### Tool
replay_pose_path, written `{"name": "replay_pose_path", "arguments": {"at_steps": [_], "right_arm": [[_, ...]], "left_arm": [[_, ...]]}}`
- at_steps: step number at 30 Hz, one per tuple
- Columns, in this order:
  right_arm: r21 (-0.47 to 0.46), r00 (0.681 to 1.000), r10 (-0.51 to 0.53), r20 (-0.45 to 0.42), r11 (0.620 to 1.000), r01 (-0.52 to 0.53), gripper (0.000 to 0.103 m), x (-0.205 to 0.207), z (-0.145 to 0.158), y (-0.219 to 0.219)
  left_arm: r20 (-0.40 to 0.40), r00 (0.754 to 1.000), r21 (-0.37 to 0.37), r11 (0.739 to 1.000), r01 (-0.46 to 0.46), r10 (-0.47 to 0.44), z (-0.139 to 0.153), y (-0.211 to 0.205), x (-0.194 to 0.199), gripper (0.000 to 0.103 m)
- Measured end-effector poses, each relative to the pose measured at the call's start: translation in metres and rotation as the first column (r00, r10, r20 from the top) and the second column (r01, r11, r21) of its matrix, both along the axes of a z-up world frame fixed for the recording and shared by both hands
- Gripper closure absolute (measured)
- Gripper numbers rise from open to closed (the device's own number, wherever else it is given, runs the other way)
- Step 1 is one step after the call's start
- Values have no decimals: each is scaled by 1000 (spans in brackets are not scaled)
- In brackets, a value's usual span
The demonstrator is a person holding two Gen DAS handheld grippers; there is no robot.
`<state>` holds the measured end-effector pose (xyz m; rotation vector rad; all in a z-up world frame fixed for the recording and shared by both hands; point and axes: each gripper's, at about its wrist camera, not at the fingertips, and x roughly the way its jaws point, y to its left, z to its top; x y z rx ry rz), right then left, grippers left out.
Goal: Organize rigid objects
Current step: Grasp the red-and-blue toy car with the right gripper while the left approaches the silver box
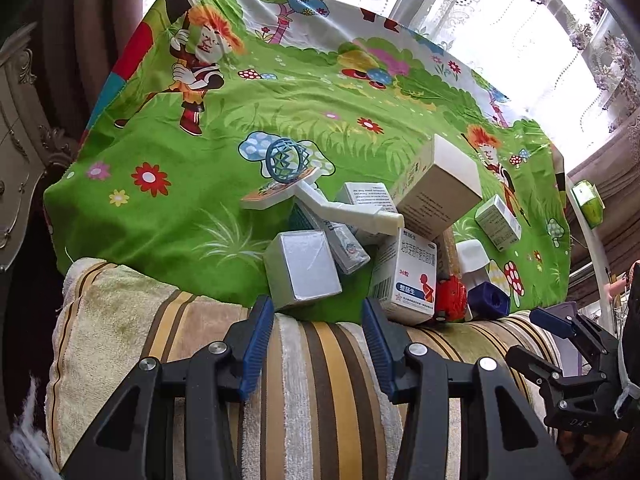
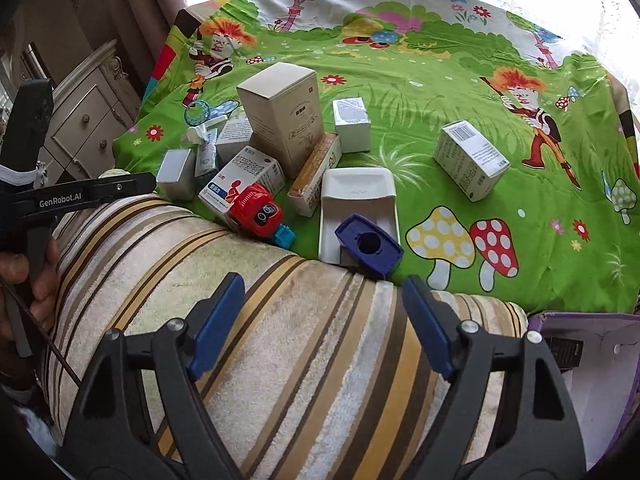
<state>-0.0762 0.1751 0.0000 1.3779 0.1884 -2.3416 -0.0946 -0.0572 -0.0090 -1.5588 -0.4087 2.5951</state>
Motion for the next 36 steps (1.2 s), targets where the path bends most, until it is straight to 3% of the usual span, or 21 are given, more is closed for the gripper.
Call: {"name": "replay_pose_path", "arguments": {"at_steps": [12,19,32,36], "right_arm": [[59,982,179,58,982,-182,46,-30,-24,-40],[56,962,241,129,967,-250,48,-42,-37,-47],[47,938,301,169,949,-313,51,-52,-51,-54],[33,926,344,159,935,-353,73,-45,-48,-55]], "left_arm": [[19,999,-34,999,-29,30,-8,-4,-13,49],[31,999,-45,999,-24,26,-13,-4,-17,48],[31,999,-78,997,-10,12,-19,1,-22,48],[16,1000,-73,997,18,-16,-19,5,-22,60]]}}
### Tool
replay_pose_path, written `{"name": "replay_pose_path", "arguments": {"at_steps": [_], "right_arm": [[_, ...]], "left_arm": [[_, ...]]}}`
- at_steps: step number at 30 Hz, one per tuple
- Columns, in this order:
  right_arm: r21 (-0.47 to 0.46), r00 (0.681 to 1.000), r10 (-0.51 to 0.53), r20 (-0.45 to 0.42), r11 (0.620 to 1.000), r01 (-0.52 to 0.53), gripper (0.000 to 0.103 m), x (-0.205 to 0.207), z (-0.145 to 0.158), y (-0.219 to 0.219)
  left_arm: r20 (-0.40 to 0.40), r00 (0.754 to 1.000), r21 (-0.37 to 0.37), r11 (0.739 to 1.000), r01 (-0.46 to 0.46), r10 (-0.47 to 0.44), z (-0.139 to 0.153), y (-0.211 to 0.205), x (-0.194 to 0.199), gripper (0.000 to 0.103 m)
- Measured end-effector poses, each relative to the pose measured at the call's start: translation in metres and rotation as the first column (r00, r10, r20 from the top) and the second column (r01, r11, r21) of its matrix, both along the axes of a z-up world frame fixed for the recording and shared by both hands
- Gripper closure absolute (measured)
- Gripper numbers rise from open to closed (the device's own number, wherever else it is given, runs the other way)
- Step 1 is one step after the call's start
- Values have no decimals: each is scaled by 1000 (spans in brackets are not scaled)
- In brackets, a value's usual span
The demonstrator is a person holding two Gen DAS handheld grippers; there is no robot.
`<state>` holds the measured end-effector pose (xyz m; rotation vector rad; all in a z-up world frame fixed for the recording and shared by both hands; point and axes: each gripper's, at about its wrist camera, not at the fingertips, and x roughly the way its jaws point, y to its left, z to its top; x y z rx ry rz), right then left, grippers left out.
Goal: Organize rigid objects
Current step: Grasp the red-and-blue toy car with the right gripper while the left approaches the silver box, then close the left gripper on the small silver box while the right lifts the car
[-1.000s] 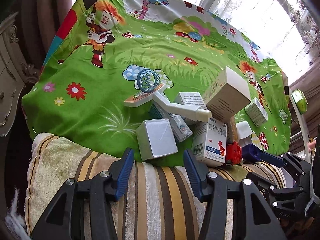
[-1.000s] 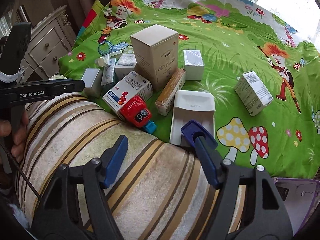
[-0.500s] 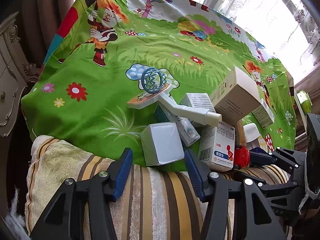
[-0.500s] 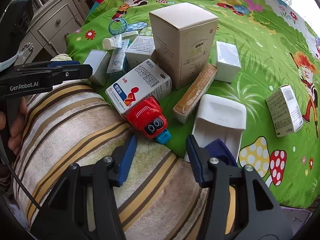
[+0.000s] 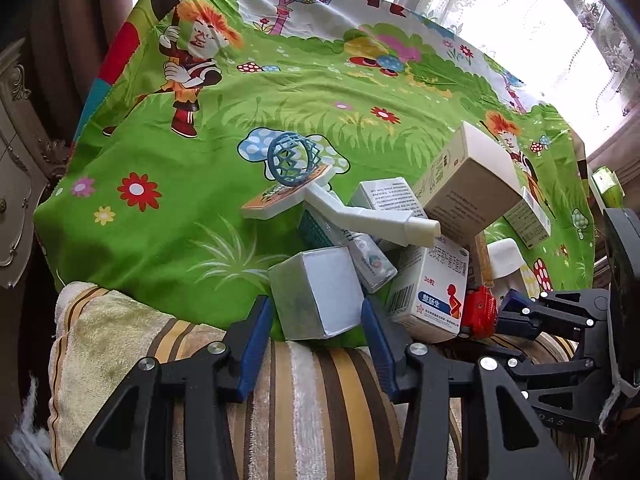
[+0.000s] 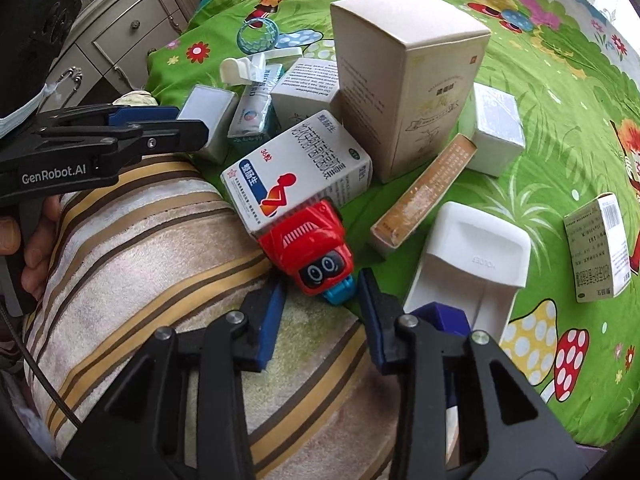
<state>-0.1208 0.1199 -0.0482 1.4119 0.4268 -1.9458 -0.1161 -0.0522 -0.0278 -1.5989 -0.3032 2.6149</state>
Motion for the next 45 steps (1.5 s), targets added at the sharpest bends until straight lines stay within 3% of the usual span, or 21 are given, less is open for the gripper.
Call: {"name": "replay_pose_path", "arguments": {"at_steps": [2,21,28,31,33,36,45], "right_arm": [[-1,1000,4,-3,1000,-4,83,3,2,1],[-128,984,-173,-51,978,165,84,27,36,49],[-168,973,-217,-75,965,202,84,28,46,36],[-181,971,-227,-81,961,209,84,32,50,39],[-189,969,-232,-84,959,213,84,34,53,41],[-203,966,-241,-95,955,218,84,38,60,44],[-228,955,-274,-117,943,242,84,47,73,58]], "left_arm": [[-6,1000,9,1000,2,-2,1,0,1,65],[-55,998,50,998,-25,28,5,-7,11,85],[-64,997,60,998,-31,35,7,-9,13,90],[-46,997,45,997,-57,59,5,-11,12,84],[-33,997,52,996,-66,68,3,-13,11,64],[-48,997,25,998,-65,66,7,-10,12,51],[14,1000,-86,996,-6,7,4,7,-3,49]]}}
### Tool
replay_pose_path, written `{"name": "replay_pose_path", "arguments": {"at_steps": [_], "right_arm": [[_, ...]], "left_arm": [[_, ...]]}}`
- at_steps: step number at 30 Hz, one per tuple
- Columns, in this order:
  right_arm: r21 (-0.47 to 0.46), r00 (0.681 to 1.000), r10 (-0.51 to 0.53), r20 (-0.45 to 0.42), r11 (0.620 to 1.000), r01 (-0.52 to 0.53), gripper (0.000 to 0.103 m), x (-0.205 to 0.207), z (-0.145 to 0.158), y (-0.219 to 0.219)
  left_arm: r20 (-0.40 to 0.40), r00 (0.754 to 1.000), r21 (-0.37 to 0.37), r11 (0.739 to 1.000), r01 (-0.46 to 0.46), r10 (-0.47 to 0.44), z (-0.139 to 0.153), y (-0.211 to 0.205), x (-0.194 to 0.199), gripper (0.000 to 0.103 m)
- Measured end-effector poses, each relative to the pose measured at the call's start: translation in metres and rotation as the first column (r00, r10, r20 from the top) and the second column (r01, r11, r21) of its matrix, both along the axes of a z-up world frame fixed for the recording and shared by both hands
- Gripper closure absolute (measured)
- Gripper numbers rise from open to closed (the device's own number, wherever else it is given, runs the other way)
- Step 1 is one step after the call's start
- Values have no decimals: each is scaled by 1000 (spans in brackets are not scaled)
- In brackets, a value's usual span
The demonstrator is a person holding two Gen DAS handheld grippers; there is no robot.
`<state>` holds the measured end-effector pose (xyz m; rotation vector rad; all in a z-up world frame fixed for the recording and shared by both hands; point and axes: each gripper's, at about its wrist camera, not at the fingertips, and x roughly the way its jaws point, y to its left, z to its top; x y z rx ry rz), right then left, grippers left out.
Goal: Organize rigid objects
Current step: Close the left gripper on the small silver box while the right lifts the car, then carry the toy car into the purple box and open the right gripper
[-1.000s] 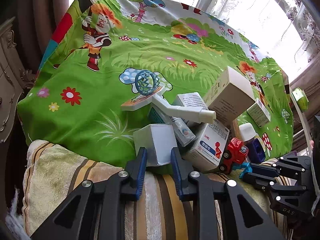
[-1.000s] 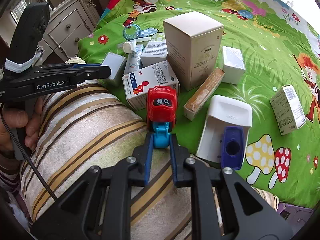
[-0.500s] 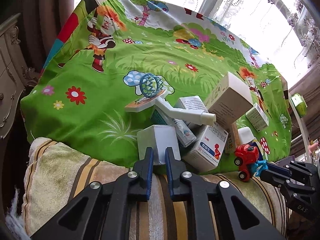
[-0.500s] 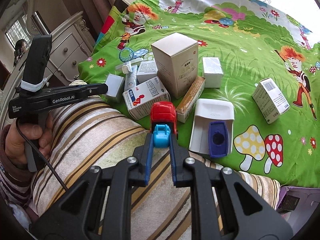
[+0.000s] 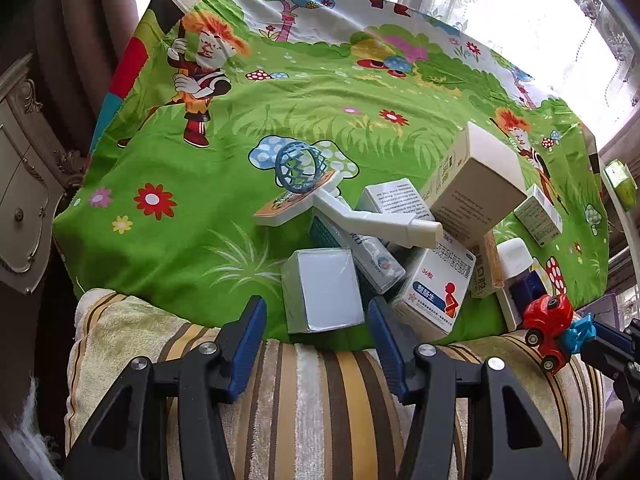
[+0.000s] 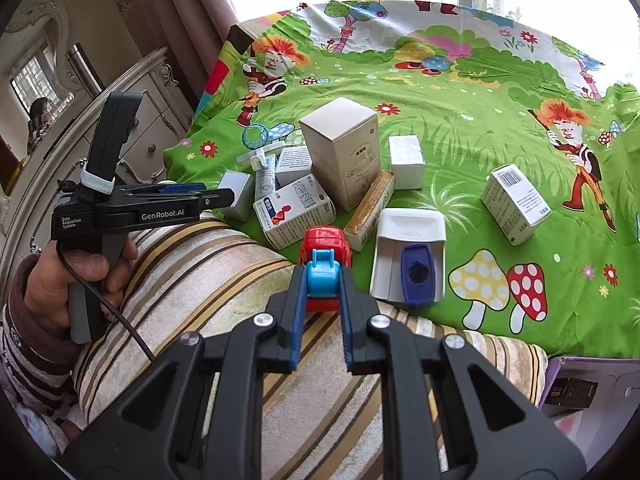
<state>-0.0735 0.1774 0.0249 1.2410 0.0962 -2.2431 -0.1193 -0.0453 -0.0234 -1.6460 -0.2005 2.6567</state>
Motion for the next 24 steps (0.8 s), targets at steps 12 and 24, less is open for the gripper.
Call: {"name": "replay_pose_path", "arguments": {"at_steps": [12,24], "right_arm": [[-22,993,-111,-36,994,111,84,22,15,46],[-16,932,-356,-66,935,355,84,61,28,153]], "left_arm": [[-61,998,-16,1000,-23,21,10,0,12,66],[-222,975,74,997,33,-16,50,23,60,66]]}}
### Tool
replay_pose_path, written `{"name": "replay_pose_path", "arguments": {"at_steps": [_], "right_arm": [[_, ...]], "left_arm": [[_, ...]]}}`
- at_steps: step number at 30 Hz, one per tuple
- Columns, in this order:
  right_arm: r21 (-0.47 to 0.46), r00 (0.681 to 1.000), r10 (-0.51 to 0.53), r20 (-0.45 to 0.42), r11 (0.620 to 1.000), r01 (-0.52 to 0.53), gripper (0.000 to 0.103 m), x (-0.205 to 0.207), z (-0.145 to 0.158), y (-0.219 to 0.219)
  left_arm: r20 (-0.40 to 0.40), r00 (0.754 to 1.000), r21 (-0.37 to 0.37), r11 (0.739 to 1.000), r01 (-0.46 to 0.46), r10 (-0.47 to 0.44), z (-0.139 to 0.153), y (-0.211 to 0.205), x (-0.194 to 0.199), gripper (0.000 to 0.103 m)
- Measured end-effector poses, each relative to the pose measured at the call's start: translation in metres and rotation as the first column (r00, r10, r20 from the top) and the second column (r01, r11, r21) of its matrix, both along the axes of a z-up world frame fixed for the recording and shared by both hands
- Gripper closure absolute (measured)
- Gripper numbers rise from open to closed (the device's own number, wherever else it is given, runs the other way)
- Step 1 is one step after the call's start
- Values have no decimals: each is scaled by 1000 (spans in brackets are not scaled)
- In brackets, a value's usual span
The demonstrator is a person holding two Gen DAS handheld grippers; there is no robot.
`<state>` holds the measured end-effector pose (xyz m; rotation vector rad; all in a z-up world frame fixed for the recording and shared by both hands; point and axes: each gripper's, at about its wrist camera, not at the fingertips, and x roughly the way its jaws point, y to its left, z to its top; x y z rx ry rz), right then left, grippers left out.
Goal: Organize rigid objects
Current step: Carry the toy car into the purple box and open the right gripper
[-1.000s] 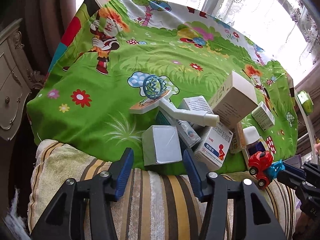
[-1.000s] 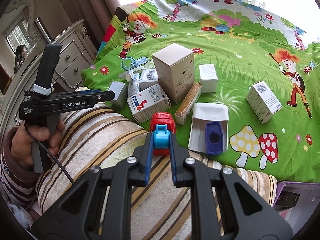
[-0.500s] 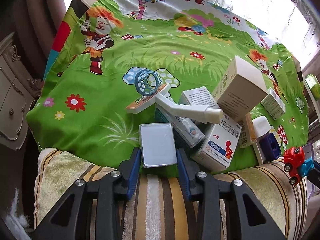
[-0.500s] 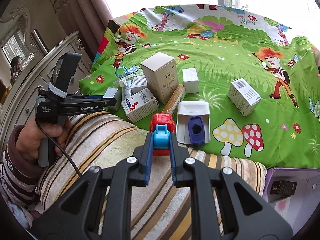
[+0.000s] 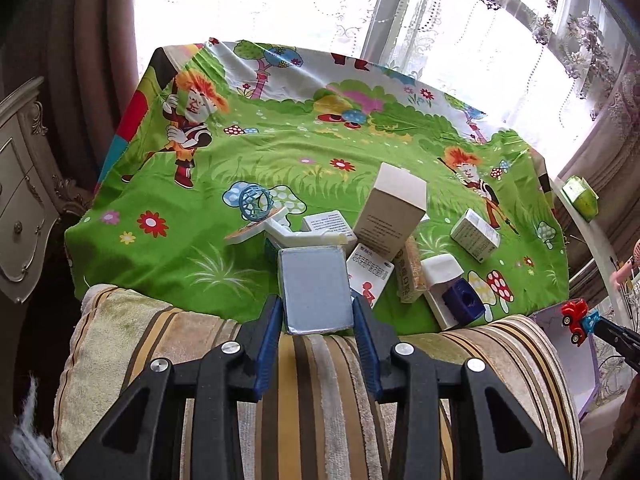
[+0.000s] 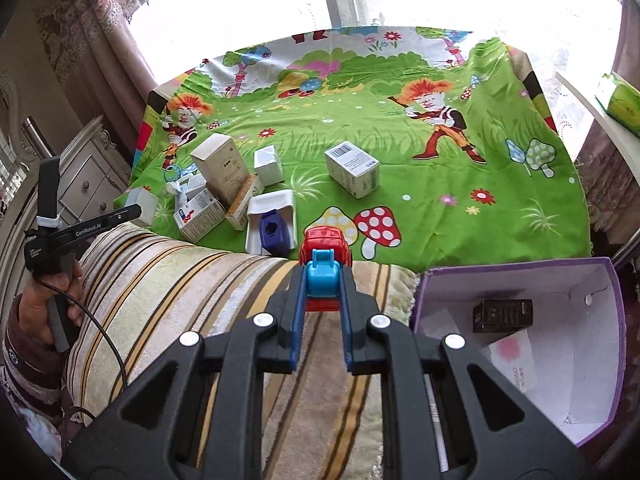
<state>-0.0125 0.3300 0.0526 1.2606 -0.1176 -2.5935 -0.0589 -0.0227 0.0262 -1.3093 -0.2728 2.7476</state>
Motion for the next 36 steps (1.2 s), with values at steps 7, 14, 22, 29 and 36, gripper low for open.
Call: {"name": "replay_pose_path", "arguments": {"at_steps": [7,14,22,29,36], "right_arm": [[21,983,-181,3,983,181,84,24,-3,69],[36,960,-274,64,962,272,84,38,-35,109],[38,939,-292,182,956,290,84,35,-91,122],[67,924,-282,257,959,274,84,30,-122,120],[139,912,-283,298,958,252,84,21,-139,119]], "left_arm": [[-29,997,20,998,67,-66,11,28,12,66],[-34,988,22,989,149,-148,16,61,20,66],[-37,978,20,978,205,-205,22,85,25,66],[-33,975,20,975,220,-219,23,91,25,66],[-32,973,16,974,227,-227,23,95,26,66]]}}
